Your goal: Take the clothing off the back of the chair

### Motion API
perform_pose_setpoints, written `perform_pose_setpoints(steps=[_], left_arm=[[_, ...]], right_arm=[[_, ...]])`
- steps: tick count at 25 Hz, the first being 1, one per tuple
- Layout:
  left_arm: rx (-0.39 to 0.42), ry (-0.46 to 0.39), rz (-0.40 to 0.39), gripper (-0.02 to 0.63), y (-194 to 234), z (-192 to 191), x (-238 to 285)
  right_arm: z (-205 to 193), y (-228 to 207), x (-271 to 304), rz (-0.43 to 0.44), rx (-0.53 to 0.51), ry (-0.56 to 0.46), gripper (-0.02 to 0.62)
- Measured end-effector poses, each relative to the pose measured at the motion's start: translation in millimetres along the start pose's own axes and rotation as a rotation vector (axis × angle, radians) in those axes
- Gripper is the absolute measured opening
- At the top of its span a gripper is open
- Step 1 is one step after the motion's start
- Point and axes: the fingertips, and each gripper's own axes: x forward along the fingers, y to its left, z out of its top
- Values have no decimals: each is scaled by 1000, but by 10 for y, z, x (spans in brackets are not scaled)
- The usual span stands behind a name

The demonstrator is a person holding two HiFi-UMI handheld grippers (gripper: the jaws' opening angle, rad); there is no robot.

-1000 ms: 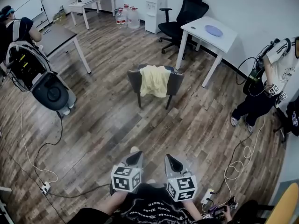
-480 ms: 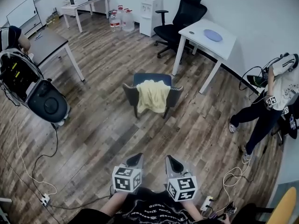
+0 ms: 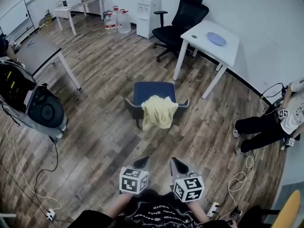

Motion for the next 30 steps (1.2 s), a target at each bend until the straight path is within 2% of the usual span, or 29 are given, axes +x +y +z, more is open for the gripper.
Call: perform_pose_setpoints(steps=[9,13,17,21,26,30], left_arm=[[29,28,-68,14,419,353,254],[73,39,-18,14,672,494,282],[64,18,-36,14,782,673,320],[103,9,-42,14,828,814,368],[94,35,18,14,876,822,492],[40,14,38,14,880,842,574]], right_arm=[[220,-41,548,-75,69,-29,9],[287,-5,707,-82,41,-29,9],[375,-97,780,-121,54,-37,9],[429,-177,852,-146,58,-42,9],[515,-331,949,-130,93,-60,20],[522,-419,1068,-96,86,-35,46]])
